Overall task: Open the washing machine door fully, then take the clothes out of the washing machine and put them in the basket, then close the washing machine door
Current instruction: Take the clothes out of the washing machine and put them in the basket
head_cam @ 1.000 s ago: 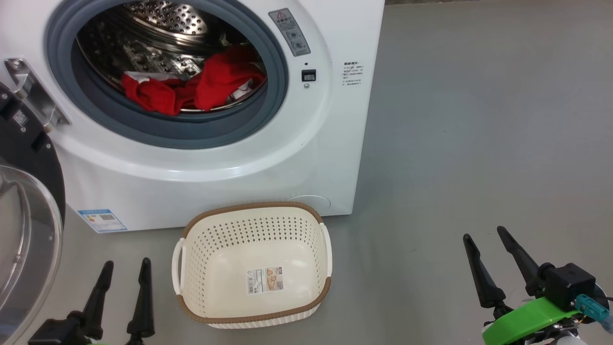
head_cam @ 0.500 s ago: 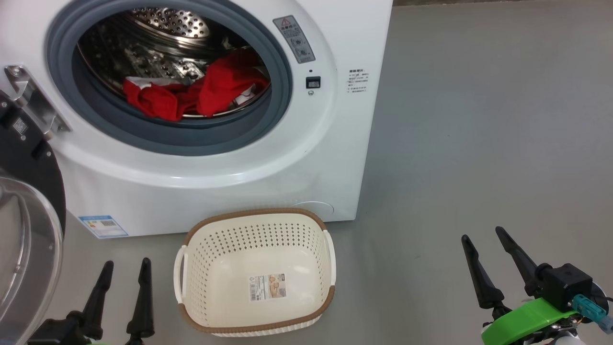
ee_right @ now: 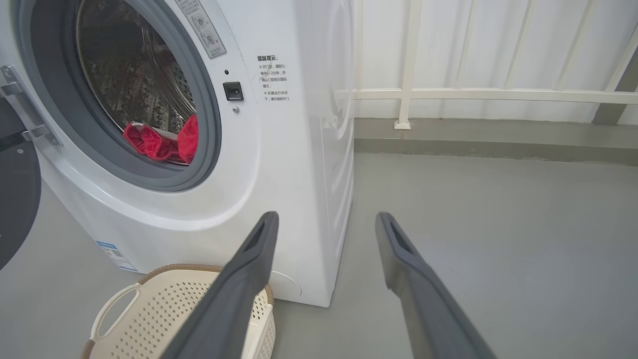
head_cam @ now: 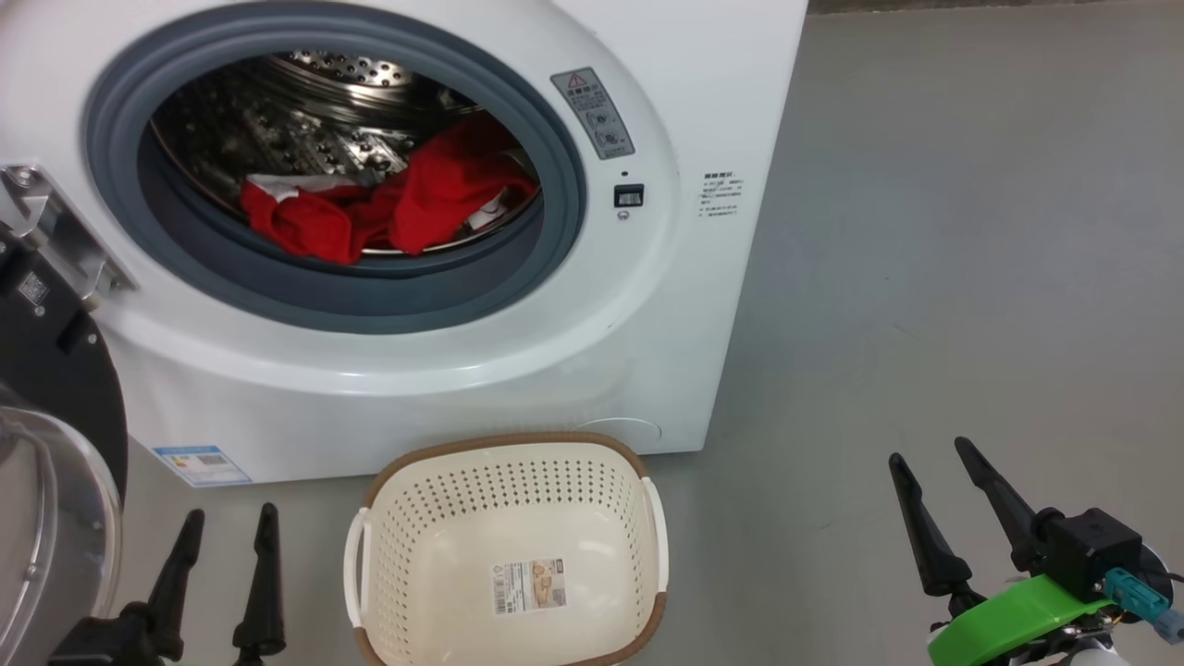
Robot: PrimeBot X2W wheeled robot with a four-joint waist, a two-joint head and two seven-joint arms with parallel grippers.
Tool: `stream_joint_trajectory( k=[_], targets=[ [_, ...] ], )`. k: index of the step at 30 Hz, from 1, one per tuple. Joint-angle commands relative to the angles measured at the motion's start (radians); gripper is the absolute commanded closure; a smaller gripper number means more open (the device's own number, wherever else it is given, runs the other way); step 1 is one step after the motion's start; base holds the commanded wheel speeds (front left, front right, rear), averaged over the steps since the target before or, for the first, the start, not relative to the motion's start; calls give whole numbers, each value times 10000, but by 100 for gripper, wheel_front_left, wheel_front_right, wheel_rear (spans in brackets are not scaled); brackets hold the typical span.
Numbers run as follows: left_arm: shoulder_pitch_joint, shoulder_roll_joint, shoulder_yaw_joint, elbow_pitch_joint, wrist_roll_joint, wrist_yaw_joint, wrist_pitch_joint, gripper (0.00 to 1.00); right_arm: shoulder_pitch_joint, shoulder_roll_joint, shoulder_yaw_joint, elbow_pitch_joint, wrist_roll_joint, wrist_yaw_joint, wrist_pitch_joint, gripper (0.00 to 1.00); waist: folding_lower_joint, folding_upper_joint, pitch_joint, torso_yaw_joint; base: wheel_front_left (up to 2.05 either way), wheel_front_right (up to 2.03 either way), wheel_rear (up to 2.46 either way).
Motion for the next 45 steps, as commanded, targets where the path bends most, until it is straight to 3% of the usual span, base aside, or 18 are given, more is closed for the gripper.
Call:
stream_joint_trajectory(
  k=[1, 11, 17, 27, 45],
  targets=[
    [-309, 110, 361, -162, 148, -7, -95, 0, -176, -110, 250, -245, -14, 16, -120, 0, 0, 0, 11, 8, 33, -33, 0],
    [-584, -142, 311, 86, 542, -28, -95, 0, -224, -56, 261, -235, -32, 16, -120, 0, 0, 0, 76, 72, 3, -3, 0],
    [-1499, 71, -191, 705, 563, -30, -95, 0, -389, 20, 346, -328, -19, 16, -120, 0, 0, 0, 389, 45, 0, 0, 0],
    [-4995, 519, -1610, 3385, 235, -31, 351, 0, -1009, 230, 573, -362, -16, 16, -120, 0, 0, 0, 1319, -309, 0, 0, 0],
    [-10227, 1342, -3150, 8460, -681, -32, 1163, 0, -1865, 801, 1066, -416, 37, 16, -120, 0, 0, 0, 2866, -1755, 0, 0, 0]
  ],
)
